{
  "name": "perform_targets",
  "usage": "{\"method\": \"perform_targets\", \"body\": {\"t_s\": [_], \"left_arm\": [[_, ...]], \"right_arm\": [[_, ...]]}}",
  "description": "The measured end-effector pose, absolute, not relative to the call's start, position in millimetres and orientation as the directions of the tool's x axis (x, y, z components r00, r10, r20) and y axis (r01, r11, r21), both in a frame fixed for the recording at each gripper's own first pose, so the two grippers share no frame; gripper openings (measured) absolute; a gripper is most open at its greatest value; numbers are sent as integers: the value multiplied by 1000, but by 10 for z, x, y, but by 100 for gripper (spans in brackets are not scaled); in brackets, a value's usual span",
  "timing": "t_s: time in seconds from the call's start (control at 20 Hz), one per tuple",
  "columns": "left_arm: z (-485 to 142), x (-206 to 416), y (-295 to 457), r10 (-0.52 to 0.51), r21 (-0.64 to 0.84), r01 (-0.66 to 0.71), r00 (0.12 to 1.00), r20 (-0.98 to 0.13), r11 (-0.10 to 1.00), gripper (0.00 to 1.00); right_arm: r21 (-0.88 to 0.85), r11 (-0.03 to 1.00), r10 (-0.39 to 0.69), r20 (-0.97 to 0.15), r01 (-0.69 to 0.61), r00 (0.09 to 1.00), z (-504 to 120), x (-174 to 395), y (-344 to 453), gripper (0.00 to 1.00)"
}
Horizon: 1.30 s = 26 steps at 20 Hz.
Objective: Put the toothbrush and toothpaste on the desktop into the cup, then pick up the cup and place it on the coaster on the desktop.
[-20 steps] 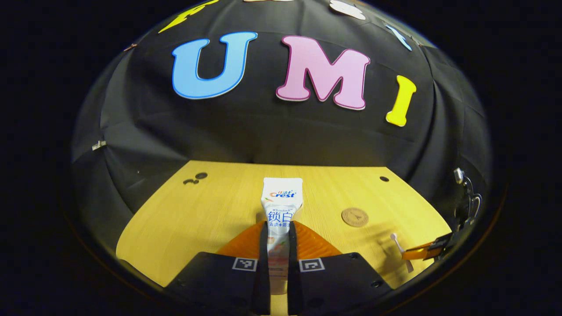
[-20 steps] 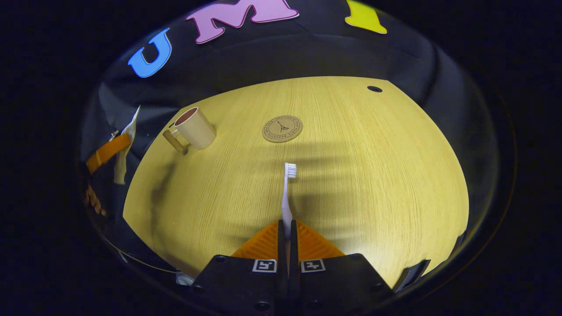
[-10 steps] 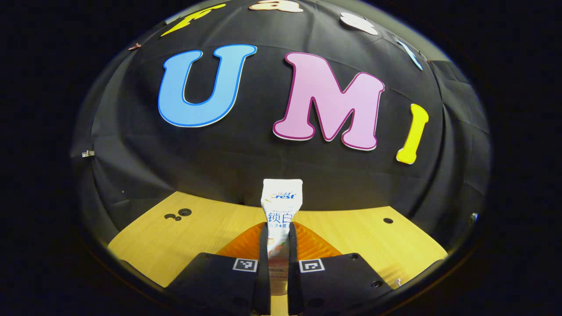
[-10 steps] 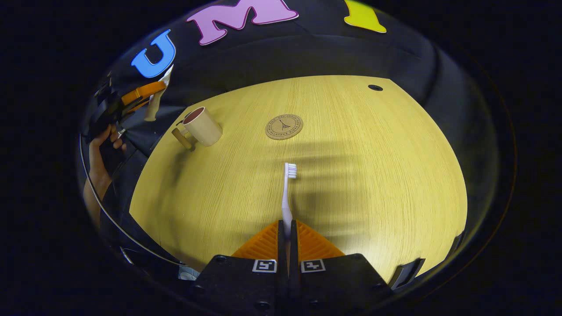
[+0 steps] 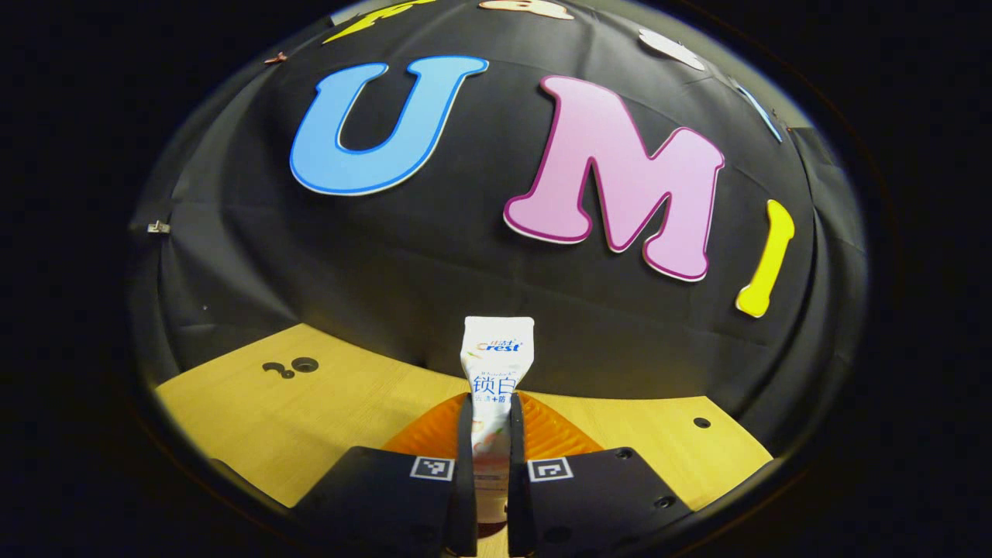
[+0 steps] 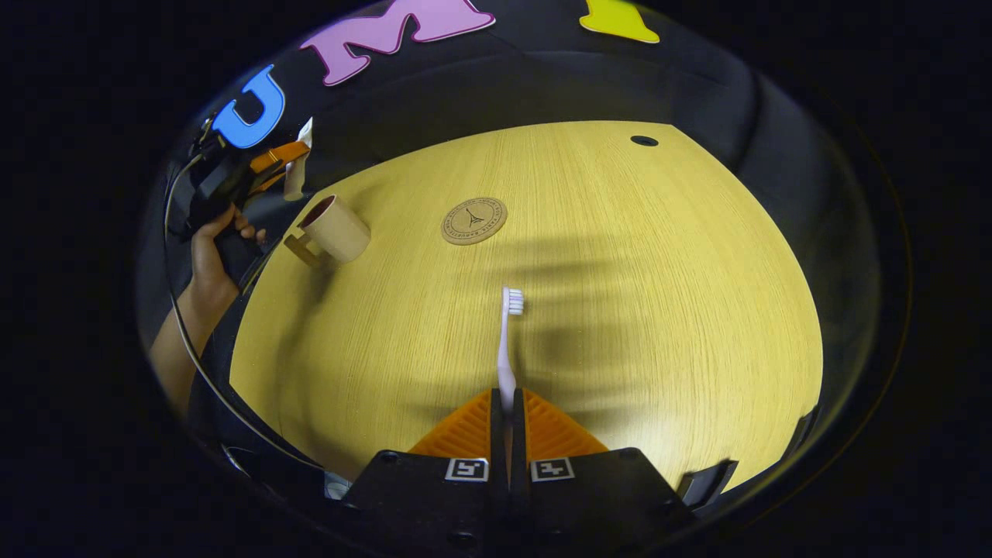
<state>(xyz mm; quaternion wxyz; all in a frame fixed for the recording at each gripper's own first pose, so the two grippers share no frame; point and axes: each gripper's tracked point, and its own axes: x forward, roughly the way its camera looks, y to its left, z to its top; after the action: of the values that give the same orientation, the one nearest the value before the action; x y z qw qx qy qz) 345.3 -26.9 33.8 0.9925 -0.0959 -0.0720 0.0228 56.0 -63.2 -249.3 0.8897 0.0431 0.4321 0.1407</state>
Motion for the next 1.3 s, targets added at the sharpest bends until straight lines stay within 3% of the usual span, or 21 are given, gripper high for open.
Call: {"method": "perform_targets", "body": {"t_s": [0.45, 0.6, 0.65, 0.8, 0.95, 1.0, 1.05, 1.3], "left_arm": [[-120, 3679, -160, 108, -230, -85, 990, 87, 969, 22], [-217, 3589, -152, 112, -223, -94, 991, 71, 970, 28], [-220, 3544, -146, 111, -213, -93, 991, 72, 973, 22], [-230, 3252, -122, 95, -165, -87, 994, 47, 983, 100], [-247, 2744, -48, 108, -112, -105, 994, 20, 988, 98], [-288, 2509, -38, 107, -87, -106, 994, 6, 991, 98], [-322, 2316, -28, 110, -64, -111, 994, -11, 992, 98], [-539, 1573, 24, 133, -44, -138, 986, -103, 989, 98]], "right_arm": [[187, 959, 276, -779, -212, 563, -2617, 573, -752, 5], [195, 956, 286, -778, -218, 560, -2618, 585, -729, 5], [202, 955, 292, -775, -219, 561, -2591, 580, -721, 5], [224, 947, 317, -753, -228, 576, -2507, 645, -608, 5], [257, 936, 351, -708, -240, 612, -2334, 791, -452, 5], [272, 931, 366, -692, -245, 622, -2258, 844, -387, 0], [284, 924, 382, -674, -255, 632, -2175, 892, -320, 5], [321, 883, 469, -579, -342, 667, -1645, 1175, 136, 5]]}}
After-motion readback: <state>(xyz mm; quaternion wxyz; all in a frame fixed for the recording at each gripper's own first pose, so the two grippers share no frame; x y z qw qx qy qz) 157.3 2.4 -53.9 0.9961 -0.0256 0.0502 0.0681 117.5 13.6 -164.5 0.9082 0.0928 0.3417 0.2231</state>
